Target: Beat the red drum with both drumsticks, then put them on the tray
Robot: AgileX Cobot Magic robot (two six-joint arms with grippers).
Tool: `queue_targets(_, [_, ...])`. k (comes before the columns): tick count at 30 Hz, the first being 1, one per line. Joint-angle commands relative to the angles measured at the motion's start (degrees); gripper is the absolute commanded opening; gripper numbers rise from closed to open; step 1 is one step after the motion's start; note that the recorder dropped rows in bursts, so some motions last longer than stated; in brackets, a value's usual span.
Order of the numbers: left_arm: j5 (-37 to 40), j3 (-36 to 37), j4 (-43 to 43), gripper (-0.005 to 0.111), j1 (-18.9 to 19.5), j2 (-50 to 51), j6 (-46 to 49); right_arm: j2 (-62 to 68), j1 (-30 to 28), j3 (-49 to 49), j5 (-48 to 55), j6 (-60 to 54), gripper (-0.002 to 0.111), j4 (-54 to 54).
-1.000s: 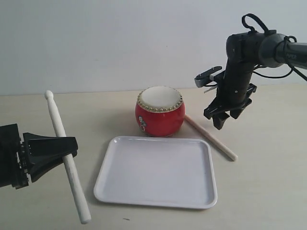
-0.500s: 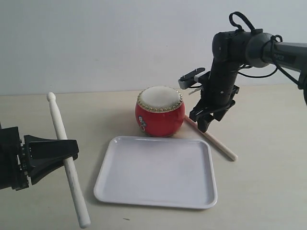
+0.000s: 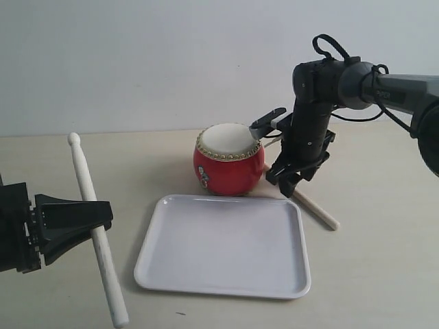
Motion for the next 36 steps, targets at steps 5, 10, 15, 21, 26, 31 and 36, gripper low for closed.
queue_targets(5, [-0.35, -0.29, 0.11, 0.0, 0.16, 0.11, -0.08, 1.38, -0.14, -0.65, -0.63, 0.11, 0.054, 0.12])
queue_targets(10, [-0.24, -0.29, -0.01, 0.0, 0.16, 0.11, -0.09, 2.26, -0.14, -0.65, -0.34, 0.21, 0.052, 0.28])
queue_targets(15, [-0.24, -0.29, -0.12, 0.0, 0.16, 0.11, -0.09, 3.74, -0.14, -0.65, 1.18, 2.59, 0.045, 0.28])
queue_targets(21, [-0.24, -0.29, -0.12, 0.0, 0.16, 0.11, -0.09, 3.9, -0.14, -0.65, 2.01, 3.58, 0.029, 0.28])
queue_targets(26, [-0.24, -0.29, -0.12, 0.0, 0.16, 0.11, -0.09, 3.66, -0.14, -0.65, 2.82, 3.58, 0.006, -1.62])
queue_targets(31, [-0.24, -0.29, -0.12, 0.0, 0.16, 0.11, -0.09, 1.29, -0.14, -0.65, 2.22, 3.58, 0.0, -1.94])
queue_targets(36, [-0.24, -0.29, -0.12, 0.0, 0.16, 0.11, -0.09, -2.17, -0.24, -0.65, 4.9, 3.58, 0.0, -1.94])
